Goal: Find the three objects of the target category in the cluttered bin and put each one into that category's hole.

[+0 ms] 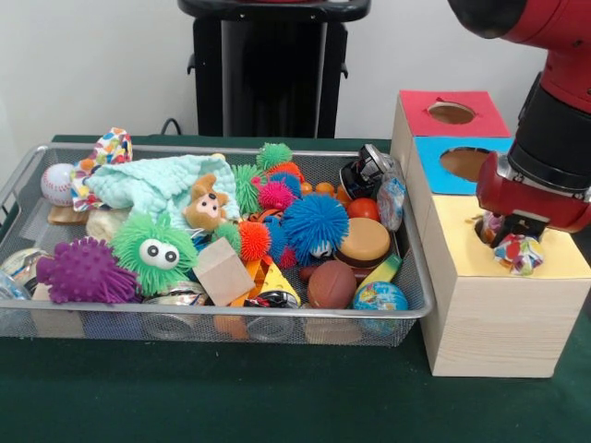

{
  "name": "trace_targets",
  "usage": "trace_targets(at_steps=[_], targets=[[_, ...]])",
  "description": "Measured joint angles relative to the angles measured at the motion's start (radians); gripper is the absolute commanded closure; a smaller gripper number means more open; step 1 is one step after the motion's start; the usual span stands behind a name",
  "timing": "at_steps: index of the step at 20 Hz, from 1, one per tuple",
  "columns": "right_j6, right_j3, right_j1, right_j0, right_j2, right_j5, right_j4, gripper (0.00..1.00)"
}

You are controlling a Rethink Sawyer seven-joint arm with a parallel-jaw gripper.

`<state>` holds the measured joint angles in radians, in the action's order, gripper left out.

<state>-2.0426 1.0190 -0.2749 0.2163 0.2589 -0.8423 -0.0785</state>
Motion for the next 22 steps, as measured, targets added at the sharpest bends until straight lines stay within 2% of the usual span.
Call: trace_targets(at_steps=[22], targets=[[0.0, 0.026, -0.002, -0.003, 0.0, 0.034, -0.014, 1.0]])
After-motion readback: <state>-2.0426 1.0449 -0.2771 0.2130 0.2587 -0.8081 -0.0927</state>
